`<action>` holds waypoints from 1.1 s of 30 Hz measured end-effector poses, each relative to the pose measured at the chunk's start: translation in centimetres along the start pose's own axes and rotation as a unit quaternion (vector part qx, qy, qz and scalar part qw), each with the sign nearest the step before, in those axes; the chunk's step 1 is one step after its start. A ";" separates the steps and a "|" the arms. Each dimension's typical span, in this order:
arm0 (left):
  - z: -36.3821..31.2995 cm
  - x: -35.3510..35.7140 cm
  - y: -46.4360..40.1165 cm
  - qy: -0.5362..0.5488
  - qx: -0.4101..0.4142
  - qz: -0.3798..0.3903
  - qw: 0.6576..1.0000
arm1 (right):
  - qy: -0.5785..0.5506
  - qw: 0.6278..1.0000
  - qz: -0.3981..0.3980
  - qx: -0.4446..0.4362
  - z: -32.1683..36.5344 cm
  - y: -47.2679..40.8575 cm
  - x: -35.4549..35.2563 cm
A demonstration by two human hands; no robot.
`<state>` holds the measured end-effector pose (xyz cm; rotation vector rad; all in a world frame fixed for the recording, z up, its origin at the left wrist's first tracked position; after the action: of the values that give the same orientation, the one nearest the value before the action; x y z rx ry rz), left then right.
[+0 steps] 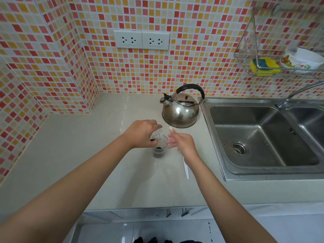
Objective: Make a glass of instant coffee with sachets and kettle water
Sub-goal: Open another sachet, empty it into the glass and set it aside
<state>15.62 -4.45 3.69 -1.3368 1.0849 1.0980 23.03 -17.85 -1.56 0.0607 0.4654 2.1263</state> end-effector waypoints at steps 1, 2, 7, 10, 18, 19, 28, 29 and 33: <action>0.1 0.0 0.1 0.010 -0.007 -0.010 1.000 | -0.003 1.000 0.027 0.006 0.6 0.0 0.8; 0.2 0.1 0.3 0.018 -0.013 -0.018 1.000 | -0.008 0.999 0.044 0.005 1.2 0.0 1.5; 1.0 0.2 0.8 0.091 -0.059 -0.030 0.994 | -0.022 0.999 0.037 0.000 2.3 -0.2 2.2; 1.8 0.2 1.1 0.160 -0.104 -0.034 0.981 | 0.006 1.000 0.016 -0.015 2.7 -0.4 1.9; 4.1 1.5 1.3 0.402 -0.244 -0.027 0.882 | 0.075 0.995 0.019 -0.066 3.8 -0.9 2.1; 4.1 1.6 1.2 0.423 -0.249 -0.021 0.871 | 0.073 0.995 0.018 -0.067 3.8 -1.0 2.0; 3.8 2.5 1.2 0.488 -0.273 0.019 0.829 | 0.077 0.994 0.053 -0.063 3.4 -1.4 1.7; 3.7 2.6 1.2 0.493 -0.272 0.024 0.826 | 0.088 0.992 0.054 -0.069 3.5 -1.4 1.8; 3.1 2.7 1.1 0.515 -0.253 0.037 0.818 | 0.128 0.984 0.064 -0.108 4.5 -1.3 2.3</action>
<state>14.83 -1.50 0.74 -2.4810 1.6726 0.6814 23.76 -14.00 1.83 -0.3171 0.3848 2.3114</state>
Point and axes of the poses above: each hand's wrist, its own y-axis away from the middle knuckle, its own x-axis out of the palm, z = x × y, the point moved 7 cm from there along -y, towards the middle knuckle, and after that the axes turned 3 degrees about -y, right-handed, at the moved point
